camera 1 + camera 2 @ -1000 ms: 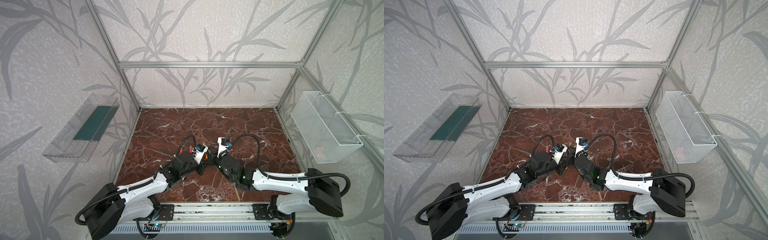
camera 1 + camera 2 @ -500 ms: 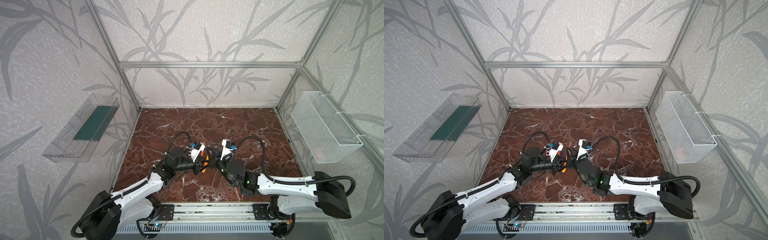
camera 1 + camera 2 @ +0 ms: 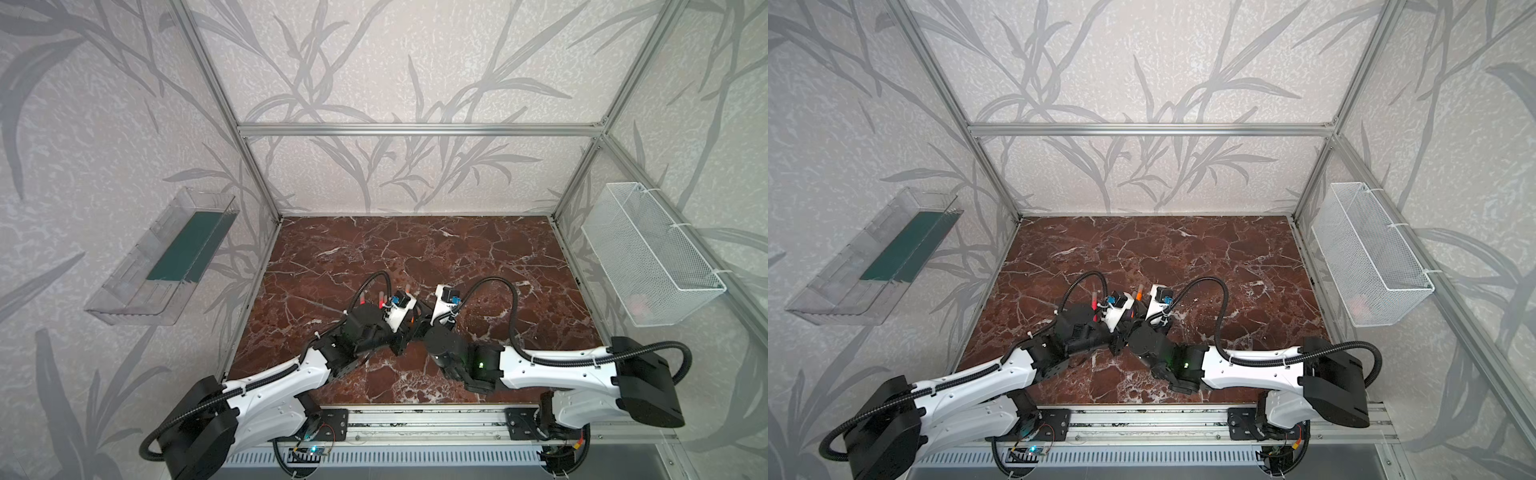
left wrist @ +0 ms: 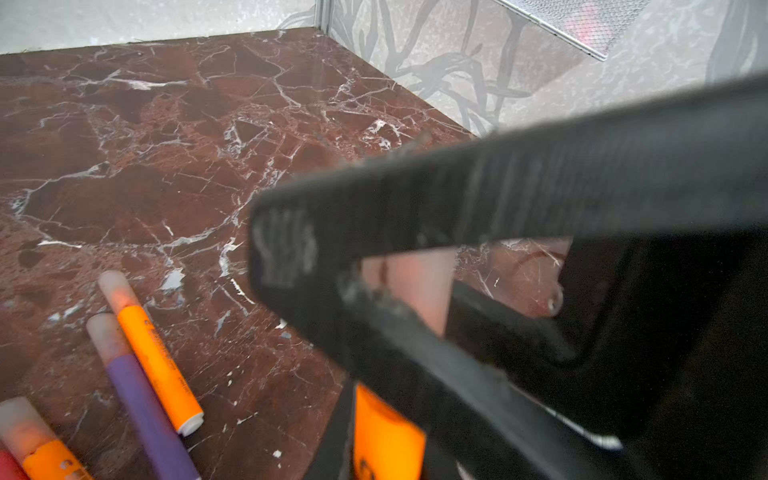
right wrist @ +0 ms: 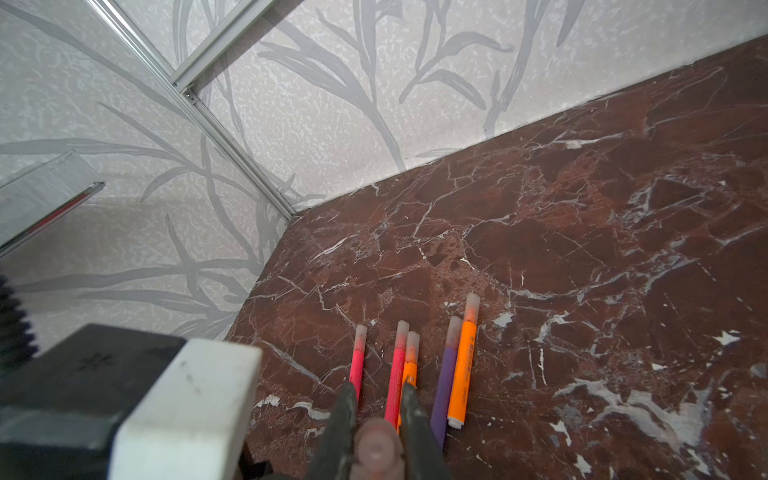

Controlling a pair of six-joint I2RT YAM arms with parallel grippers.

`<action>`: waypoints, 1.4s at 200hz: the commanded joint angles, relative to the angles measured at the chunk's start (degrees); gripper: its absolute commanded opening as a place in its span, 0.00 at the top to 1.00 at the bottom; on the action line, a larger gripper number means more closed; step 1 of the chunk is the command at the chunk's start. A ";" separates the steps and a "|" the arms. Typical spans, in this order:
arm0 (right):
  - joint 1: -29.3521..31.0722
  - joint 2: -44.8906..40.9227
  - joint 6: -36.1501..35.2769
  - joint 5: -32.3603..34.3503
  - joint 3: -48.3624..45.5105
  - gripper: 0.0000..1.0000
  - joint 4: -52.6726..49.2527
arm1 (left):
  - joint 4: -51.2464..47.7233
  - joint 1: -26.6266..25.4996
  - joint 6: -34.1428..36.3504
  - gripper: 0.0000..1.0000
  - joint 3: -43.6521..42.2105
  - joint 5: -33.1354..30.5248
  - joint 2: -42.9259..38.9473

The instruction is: Insert the pens into the pen caps

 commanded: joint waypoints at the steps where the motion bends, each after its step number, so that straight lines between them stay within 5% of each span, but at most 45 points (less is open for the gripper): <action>1: 7.67 -6.07 -0.10 -5.52 -3.44 0.56 -11.35 | 11.75 6.76 -9.66 1.00 4.87 -23.51 1.26; 20: 4.56 -11.94 -0.40 -1.70 -3.71 0.31 -19.01 | 10.24 6.03 -13.05 1.00 3.34 -21.89 3.38; 43: -4.13 -19.01 0.20 -1.94 -3.14 0.23 -32.53 | 10.73 4.89 -17.28 1.00 1.39 -18.86 7.39; 50: -6.80 -21.17 0.99 -1.72 -2.74 0.00 -37.38 | 11.13 4.22 -18.21 1.00 1.07 -18.31 8.86; 74: -11.84 -30.41 -3.16 1.51 -2.09 0.01 -45.90 | 11.08 0.26 -20.02 1.00 2.12 -19.70 15.22; 111: -20.73 -40.98 -18.62 -0.14 -5.23 0.01 -37.17 | 3.76 -3.04 -22.45 1.00 10.78 -23.80 28.60; 151: -27.75 -40.16 -30.97 0.54 -9.87 0.01 -22.93 | -6.25 -3.30 -25.60 1.00 17.92 -25.17 35.43; 164: -32.37 -36.68 -34.64 -5.08 -10.75 0.01 -18.22 | -8.68 -3.30 -26.34 0.98 19.79 -25.02 37.28; 195: -41.93 -25.34 -40.93 -11.68 -11.57 0.01 -9.90 | -12.70 -3.30 -27.41 0.85 23.17 -24.11 41.16; 231: -43.72 -16.73 -53.77 -7.13 -15.71 0.01 3.12 | -15.84 -3.22 -26.90 0.71 25.81 -24.53 42.47; 248: -46.24 -13.95 -53.51 -9.03 -16.81 0.01 6.57 | -16.62 -3.22 -26.45 0.62 26.73 -24.00 42.03; 280: -52.35 -7.95 -52.87 -13.06 -17.53 0.01 11.57 | -21.29 -3.15 -25.20 0.30 28.55 -24.00 38.94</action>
